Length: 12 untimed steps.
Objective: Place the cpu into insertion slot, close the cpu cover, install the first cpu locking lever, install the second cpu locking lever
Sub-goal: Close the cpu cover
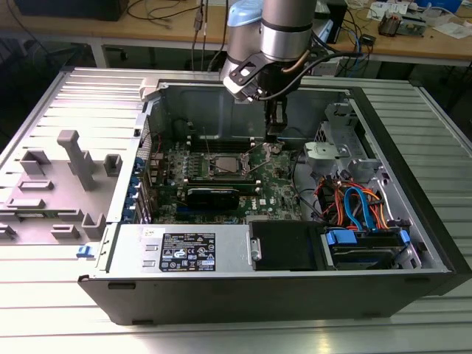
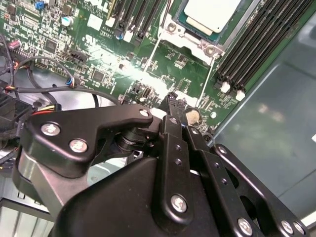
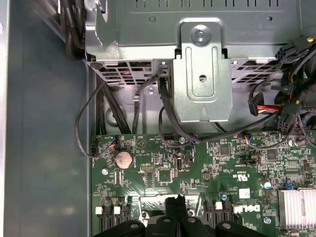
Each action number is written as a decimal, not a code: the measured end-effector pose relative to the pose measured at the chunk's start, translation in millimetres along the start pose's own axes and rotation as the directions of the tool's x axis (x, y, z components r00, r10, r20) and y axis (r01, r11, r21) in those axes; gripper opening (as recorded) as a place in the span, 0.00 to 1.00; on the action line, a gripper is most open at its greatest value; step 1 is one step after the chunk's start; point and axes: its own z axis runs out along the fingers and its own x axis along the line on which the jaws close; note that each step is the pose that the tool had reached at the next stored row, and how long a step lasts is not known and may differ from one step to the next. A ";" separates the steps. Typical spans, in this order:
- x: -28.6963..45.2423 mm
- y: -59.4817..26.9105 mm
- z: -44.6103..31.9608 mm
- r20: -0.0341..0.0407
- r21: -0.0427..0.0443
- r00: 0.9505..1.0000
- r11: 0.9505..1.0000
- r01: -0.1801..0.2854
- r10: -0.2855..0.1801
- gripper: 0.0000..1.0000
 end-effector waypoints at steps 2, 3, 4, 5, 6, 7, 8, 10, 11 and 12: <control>0.0 0.4 0.0 0.000 0.000 1.000 1.000 0.000 0.000 0.11; 0.0 0.7 0.0 0.000 0.000 1.000 1.000 0.000 0.000 0.11; 0.0 1.0 0.0 0.000 0.000 1.000 1.000 0.000 0.000 0.11; 0.0 1.0 0.0 0.000 0.000 1.000 1.000 0.000 0.000 0.11; 0.0 1.2 0.0 0.000 0.000 1.000 1.000 0.000 0.000 0.11; 0.0 1.4 0.0 0.000 0.000 1.000 1.000 0.000 0.000 0.11; 0.0 1.6 0.0 0.000 0.000 1.000 1.000 0.000 0.000 0.11; 0.0 2.0 0.0 0.000 0.000 1.000 1.000 0.000 0.000 0.11; 0.0 2.2 0.1 0.000 0.000 1.000 1.000 0.000 0.000 0.11; 0.0 2.4 0.0 0.000 0.000 1.000 1.000 0.000 0.000 0.11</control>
